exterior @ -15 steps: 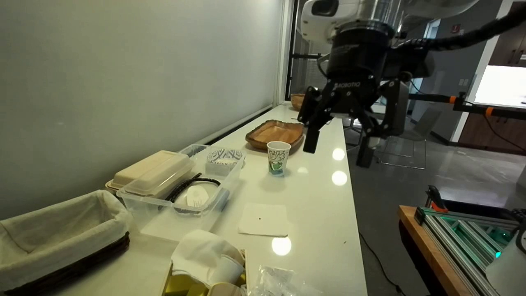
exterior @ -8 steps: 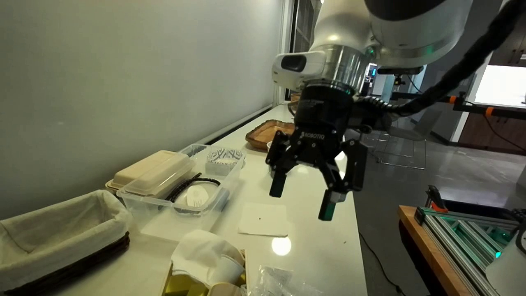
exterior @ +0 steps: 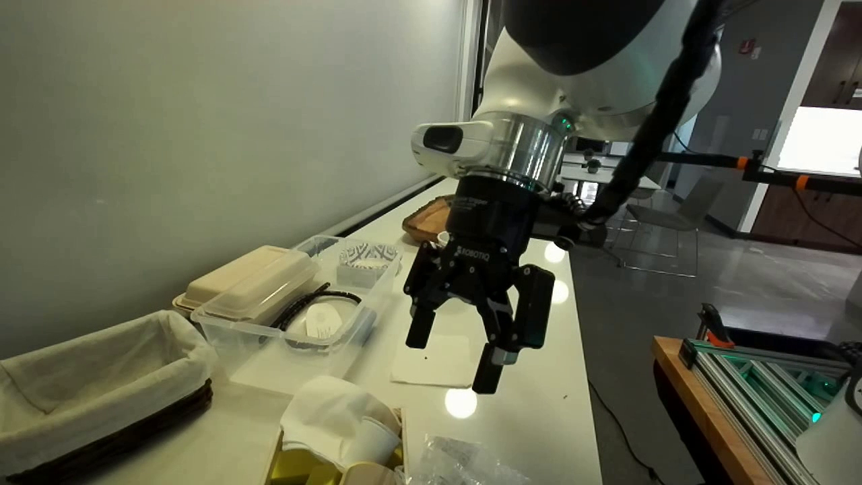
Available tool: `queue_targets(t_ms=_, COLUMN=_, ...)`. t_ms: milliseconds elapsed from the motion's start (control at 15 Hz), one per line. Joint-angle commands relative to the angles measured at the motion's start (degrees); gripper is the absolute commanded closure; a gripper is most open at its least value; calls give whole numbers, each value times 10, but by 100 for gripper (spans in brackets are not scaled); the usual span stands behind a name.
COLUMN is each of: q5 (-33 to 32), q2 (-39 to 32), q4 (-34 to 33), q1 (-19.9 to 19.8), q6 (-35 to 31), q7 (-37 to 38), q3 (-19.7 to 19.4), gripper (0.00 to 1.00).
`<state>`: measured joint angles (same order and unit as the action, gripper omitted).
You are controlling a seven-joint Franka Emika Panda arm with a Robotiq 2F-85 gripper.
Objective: Remove the wooden block out of the box
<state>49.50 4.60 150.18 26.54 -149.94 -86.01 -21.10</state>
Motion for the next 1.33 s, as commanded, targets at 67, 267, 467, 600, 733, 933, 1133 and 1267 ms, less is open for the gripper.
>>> queue_targets(t_ms=67, q5=0, q2=3, q4=0, q1=0, q6=0, q7=0, q3=0, gripper=0)
queue_targets(t_ms=267, q5=34, q2=-8, q4=-9, q1=8, q6=6, q7=-10, q3=2, gripper=0)
queue_targets(t_ms=467, q5=97, q2=-47, q4=-34, q1=26, q6=-6, q7=-30, q3=13, gripper=0)
queue_targets(t_ms=600, q5=135, q2=-74, q4=-56, q1=30, q6=-7, q7=-52, q3=17, gripper=0)
queue_targets(t_ms=733, q5=160, q2=-102, q4=-78, q1=26, q6=-1, q7=-72, q3=18, gripper=0)
queue_targets(t_ms=933, q5=191, q2=-145, q4=-113, q1=19, q6=7, q7=-93, q3=19, gripper=0)
queue_targets(t_ms=1133, q5=207, q2=-183, q4=-136, q1=15, q6=15, q7=-104, q3=23, gripper=27)
queue_targets(t_ms=1267, q5=217, q2=-205, q4=-149, q1=13, q6=14, q7=-108, q3=25, gripper=36)
